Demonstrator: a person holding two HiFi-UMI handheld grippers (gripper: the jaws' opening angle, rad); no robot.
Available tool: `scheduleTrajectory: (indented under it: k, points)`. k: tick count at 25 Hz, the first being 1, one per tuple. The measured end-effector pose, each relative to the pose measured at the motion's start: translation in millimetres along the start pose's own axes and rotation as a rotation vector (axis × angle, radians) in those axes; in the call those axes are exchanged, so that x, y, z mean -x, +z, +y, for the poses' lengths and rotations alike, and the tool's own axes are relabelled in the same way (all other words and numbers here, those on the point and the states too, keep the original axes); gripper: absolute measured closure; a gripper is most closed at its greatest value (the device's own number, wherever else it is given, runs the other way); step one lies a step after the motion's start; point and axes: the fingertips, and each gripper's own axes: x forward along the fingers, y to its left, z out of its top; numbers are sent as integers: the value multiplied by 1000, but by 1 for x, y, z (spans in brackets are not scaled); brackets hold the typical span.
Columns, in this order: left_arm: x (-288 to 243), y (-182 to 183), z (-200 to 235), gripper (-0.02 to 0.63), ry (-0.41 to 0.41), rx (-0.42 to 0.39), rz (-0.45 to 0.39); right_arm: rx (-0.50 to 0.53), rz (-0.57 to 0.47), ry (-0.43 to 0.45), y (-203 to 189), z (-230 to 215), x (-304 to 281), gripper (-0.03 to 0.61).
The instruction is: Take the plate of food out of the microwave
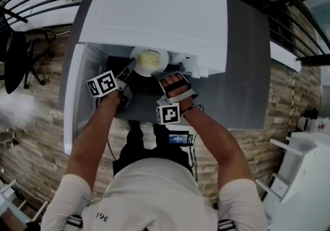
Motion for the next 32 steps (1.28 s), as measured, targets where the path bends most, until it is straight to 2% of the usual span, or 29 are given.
scheduleTrajectory:
  k: [4, 10, 19, 32]
  points:
    - [-1, -2, 4, 514, 7, -4, 17, 38, -17, -2, 0, 4, 5, 563]
    - [-6, -6, 2, 515, -27, 36, 30, 58, -27, -7, -4, 8, 8, 563]
    - [-6, -10, -2, 532, -3, -44, 48, 39, -19, -4, -7, 10, 9, 563]
    - [8, -11, -13, 532, -37, -72, -4, 24, -23, -14, -2, 4, 25, 563]
